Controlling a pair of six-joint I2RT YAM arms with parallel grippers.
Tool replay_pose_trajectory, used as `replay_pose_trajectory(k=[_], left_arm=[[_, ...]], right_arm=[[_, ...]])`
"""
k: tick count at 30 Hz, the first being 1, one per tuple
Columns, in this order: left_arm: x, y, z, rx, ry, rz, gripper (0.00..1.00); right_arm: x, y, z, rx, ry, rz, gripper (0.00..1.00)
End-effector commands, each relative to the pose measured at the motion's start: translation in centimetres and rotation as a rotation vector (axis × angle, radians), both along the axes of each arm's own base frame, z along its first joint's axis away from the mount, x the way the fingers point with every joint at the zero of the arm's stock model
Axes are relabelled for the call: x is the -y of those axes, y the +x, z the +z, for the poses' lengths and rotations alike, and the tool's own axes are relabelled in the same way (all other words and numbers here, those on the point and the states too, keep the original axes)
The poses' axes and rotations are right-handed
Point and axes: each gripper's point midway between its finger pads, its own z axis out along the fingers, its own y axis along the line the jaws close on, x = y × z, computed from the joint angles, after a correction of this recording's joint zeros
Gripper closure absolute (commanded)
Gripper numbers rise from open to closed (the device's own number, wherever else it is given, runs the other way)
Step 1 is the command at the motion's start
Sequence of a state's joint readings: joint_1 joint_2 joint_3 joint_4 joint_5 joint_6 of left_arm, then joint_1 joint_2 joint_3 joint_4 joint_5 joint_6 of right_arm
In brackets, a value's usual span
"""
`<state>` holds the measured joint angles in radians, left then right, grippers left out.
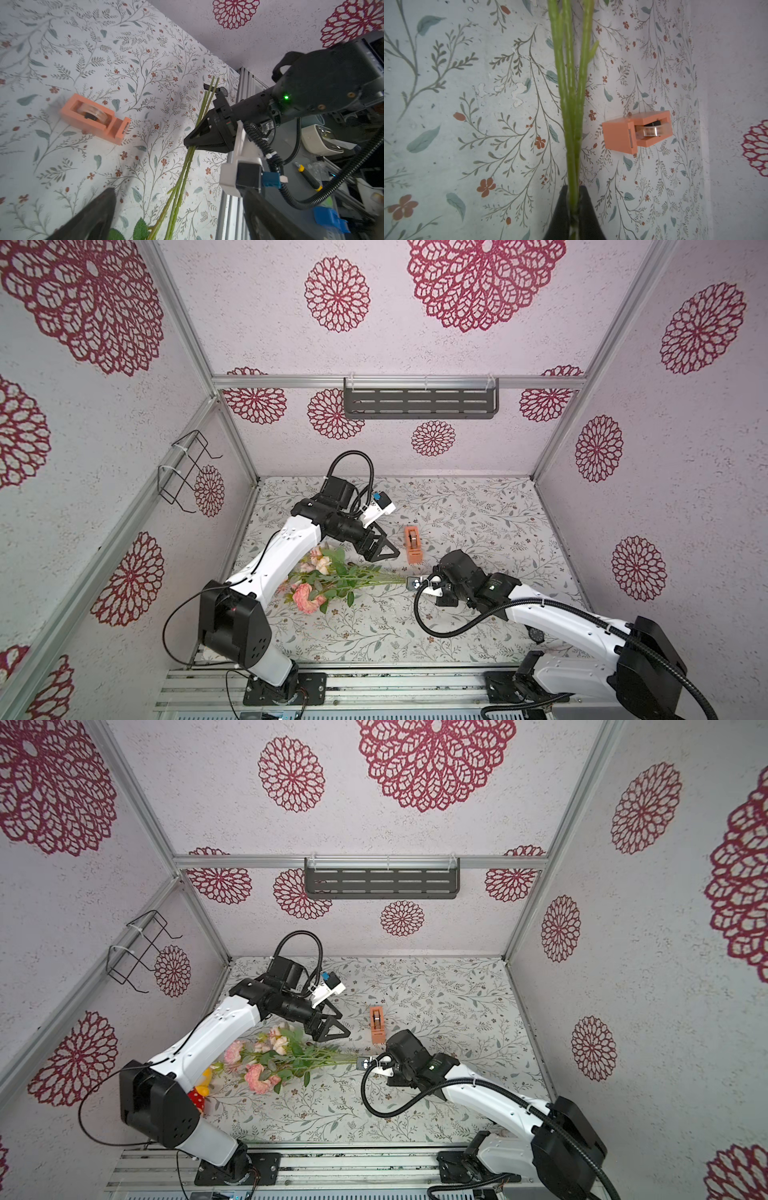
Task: Wrap bouquets with tape
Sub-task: Place the wrapped bouquet at the center of the board.
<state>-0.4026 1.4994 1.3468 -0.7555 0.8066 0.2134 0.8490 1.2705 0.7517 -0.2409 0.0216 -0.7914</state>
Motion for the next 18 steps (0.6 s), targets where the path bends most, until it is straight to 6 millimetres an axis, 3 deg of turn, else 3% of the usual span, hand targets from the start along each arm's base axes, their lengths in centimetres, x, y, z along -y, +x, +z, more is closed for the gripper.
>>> replay_pose_trajectory(k=[1, 6, 7, 8, 9, 11, 13, 18], left_arm=[[-1.1, 2.8, 3.7, 0.202, -0.090, 0.158, 0.02], [-5.2, 4.2, 5.8, 0.432, -0.119, 0.399, 0.02], [-5.9, 4.3, 5.9, 0.467, -0.120, 0.437, 0.02], [-6.8, 4.5, 6.1, 0.502, -0.112, 0.488, 0.02], [-7.7, 4.6, 6.1, 0.528, -0.104, 0.535, 0.02], [-9.5, 5.1, 5.9, 0.581, -0.076, 0.632, 0.02], [-11.4, 5.6, 5.4, 0.603, -0.041, 0.733, 0.02], [-15.3, 6.7, 3.9, 0.626, 0.045, 0.906, 0.02]], right_arm=[[-1.8, 0.8, -0.2, -0.033, 0.042, 0.001, 1.00], [-1.8, 2.7, -3.0, -0.102, -0.036, -0.043, 0.99], [-1.8, 3.1, -3.2, -0.119, -0.033, -0.062, 0.89], [-1.5, 3.6, -3.4, -0.126, -0.035, -0.083, 0.62], [-1.3, 3.9, -3.7, -0.126, -0.044, -0.093, 0.46], [-0.9, 4.6, -3.7, -0.112, -0.052, -0.123, 0.31], [-0.7, 5.1, -2.7, -0.091, -0.040, -0.136, 0.02], [-0.9, 5.3, 3.3, -0.012, 0.118, -0.166, 0.01]])
